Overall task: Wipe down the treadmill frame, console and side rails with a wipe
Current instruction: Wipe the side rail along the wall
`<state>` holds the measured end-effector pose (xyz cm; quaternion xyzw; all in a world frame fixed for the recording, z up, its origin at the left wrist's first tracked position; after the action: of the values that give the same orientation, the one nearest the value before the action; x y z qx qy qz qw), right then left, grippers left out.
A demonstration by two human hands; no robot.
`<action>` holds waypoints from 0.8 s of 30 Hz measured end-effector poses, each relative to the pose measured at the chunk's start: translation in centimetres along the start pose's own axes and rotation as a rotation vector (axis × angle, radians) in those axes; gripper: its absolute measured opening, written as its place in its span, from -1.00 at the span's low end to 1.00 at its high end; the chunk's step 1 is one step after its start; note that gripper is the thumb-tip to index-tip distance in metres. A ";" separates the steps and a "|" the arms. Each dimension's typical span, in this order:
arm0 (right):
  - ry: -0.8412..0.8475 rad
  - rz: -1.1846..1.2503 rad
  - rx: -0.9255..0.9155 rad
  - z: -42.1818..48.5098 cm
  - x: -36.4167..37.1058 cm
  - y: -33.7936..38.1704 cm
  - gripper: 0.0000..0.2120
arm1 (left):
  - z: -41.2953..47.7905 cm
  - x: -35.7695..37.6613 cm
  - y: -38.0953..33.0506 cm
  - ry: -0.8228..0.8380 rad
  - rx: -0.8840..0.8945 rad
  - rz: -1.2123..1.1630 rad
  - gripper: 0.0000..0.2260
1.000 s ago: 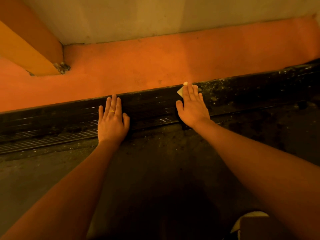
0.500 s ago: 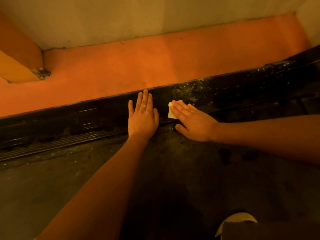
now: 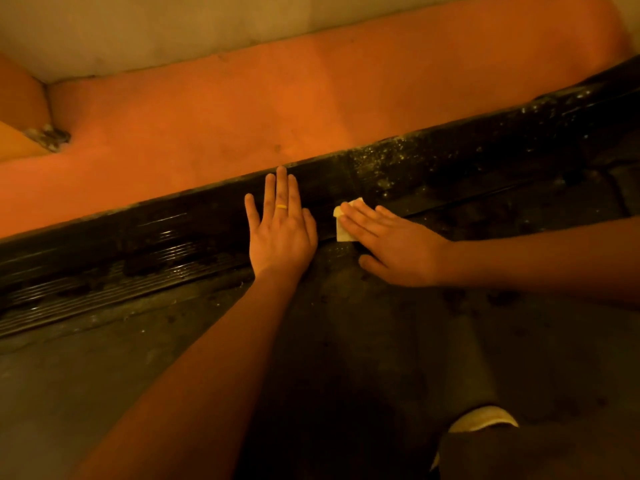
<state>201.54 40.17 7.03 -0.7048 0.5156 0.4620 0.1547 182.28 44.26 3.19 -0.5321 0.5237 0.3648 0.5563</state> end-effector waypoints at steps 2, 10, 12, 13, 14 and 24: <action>-0.101 -0.011 -0.012 -0.3 0.8 -0.3 -0.31 | 0.1 0.0 0.0 -0.004 -0.001 -0.005 -0.43; -0.474 -0.029 0.101 1.3 3.8 0.8 -0.27 | 0.0 0.0 0.1 -0.015 0.006 0.018 -0.45; -0.503 -0.049 0.081 1.6 3.8 0.6 -0.24 | 0.0 0.1 0.1 -0.017 0.006 0.023 -0.46; -0.515 -0.053 0.061 1.5 3.7 0.5 -0.25 | 0.0 0.1 0.1 -0.019 0.007 0.023 -0.46; -0.526 -0.059 0.039 1.4 3.6 0.4 -0.28 | 0.0 0.1 0.2 -0.019 0.009 0.022 -0.46; -0.585 -0.062 0.025 -2.3 3.6 -1.3 -0.41 | 0.0 0.1 0.1 -0.020 0.003 0.025 -0.46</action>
<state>203.93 37.01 5.05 -0.5551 0.4330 0.6343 0.3194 182.21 44.22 3.13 -0.5210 0.5252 0.3763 0.5578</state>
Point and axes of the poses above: each hand's wrist, its own z-axis towards the middle knuckle, its own x-axis out of the palm, y = z × x, the point moved 3 cm from there along z, towards the middle knuckle
